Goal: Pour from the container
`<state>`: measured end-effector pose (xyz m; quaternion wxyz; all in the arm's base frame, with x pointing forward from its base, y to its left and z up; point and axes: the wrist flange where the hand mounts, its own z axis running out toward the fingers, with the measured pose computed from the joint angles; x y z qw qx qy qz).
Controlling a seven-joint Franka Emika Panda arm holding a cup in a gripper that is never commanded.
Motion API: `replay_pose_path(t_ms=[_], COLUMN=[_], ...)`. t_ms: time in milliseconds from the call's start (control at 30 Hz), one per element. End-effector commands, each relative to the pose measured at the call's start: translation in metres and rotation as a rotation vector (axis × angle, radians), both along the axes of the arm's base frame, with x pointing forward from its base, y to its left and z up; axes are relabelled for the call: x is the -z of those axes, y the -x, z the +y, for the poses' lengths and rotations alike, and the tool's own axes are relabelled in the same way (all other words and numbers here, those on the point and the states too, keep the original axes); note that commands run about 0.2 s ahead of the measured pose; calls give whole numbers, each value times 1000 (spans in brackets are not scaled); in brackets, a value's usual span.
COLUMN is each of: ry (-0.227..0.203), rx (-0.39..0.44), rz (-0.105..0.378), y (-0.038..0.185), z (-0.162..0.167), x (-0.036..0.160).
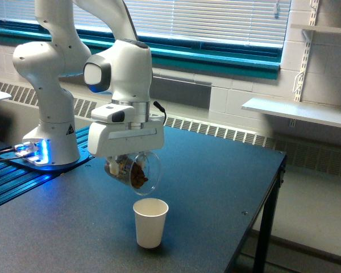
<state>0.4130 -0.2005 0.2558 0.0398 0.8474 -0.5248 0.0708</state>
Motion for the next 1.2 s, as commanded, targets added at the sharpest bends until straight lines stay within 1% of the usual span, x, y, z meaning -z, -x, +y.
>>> replay_pose_path(t_ms=[33, 533, 700, 1200], ry=[7, 1, -5, -9], rx=[-11, -18, -26, -26], rz=[8, 35, 56, 75], y=[-6, -12, -13, -19], z=[-1, -4, -1, 0], x=[-2, -1, 2, 8])
